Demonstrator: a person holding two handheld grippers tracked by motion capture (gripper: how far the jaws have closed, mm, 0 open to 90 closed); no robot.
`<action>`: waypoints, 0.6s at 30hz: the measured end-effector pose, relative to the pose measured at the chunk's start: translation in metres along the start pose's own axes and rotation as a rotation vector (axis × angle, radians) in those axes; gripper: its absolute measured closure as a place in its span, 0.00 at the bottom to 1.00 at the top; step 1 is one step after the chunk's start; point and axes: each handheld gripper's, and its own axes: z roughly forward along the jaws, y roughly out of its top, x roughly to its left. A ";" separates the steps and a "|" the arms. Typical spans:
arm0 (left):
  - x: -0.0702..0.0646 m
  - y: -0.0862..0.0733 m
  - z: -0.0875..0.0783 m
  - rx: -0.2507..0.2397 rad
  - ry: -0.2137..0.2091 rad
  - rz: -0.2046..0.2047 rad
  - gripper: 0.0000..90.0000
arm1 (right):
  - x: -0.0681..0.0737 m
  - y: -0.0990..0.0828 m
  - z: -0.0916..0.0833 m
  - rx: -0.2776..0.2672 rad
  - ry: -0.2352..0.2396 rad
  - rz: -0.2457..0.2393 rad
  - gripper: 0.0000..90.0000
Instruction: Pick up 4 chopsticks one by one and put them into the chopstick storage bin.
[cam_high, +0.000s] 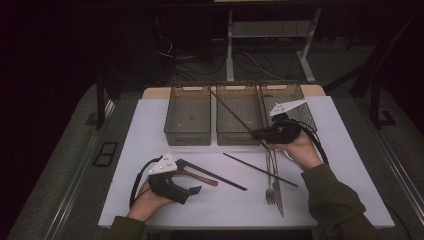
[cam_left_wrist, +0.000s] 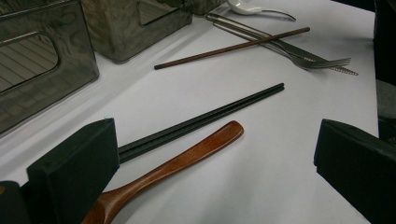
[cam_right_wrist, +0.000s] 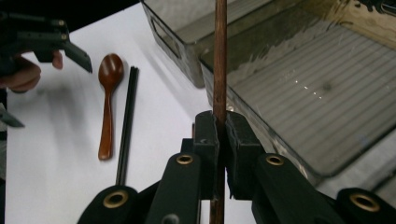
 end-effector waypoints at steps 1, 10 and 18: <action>0.000 0.000 0.000 0.000 0.000 0.000 0.00 | 0.000 0.003 0.002 0.001 -0.002 0.004 0.92; 0.001 0.000 -0.001 -0.003 0.001 0.000 0.00 | 0.004 0.025 0.020 -0.011 -0.003 0.007 0.92; 0.001 0.000 -0.002 -0.008 0.003 -0.004 0.00 | 0.005 0.046 0.037 -0.025 -0.005 0.016 0.92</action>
